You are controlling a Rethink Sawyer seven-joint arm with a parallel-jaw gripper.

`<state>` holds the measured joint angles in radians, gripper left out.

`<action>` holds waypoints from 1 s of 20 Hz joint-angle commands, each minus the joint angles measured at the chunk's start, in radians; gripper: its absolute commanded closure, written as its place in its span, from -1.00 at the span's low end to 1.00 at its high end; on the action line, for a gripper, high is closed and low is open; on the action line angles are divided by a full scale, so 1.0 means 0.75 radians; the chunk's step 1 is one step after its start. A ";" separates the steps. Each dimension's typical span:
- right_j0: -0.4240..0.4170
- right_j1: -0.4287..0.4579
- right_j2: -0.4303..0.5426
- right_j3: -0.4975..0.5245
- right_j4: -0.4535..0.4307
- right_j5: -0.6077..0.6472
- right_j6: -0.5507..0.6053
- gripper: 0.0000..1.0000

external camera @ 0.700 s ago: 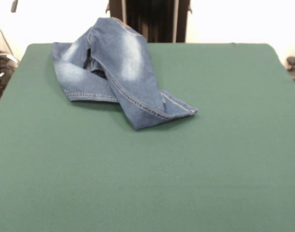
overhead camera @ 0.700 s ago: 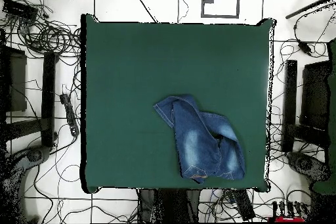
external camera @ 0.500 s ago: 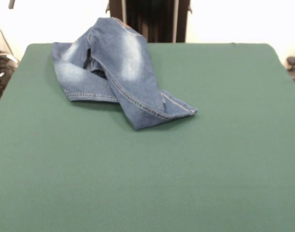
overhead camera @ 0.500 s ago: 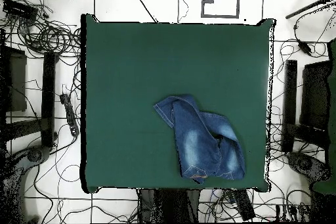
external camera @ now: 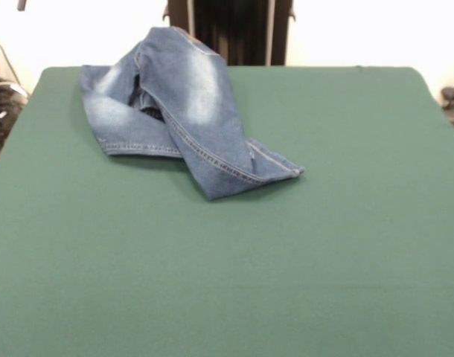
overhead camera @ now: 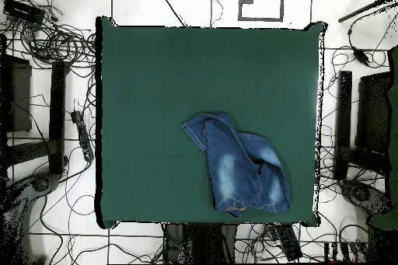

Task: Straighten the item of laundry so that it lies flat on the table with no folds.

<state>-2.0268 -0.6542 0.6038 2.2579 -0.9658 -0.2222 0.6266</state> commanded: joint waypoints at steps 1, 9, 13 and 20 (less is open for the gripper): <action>0.241 -0.001 -0.092 0.051 0.039 -0.144 0.330 -1.00; 0.470 0.015 -0.319 0.053 0.115 -0.350 0.334 -1.00; 0.588 0.028 -0.414 0.068 0.180 -0.451 0.344 -1.00; 0.647 0.205 -0.491 0.018 0.165 -0.605 0.375 -1.00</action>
<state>-1.6226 -0.6371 0.3051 2.2763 -0.8805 -0.5827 0.6266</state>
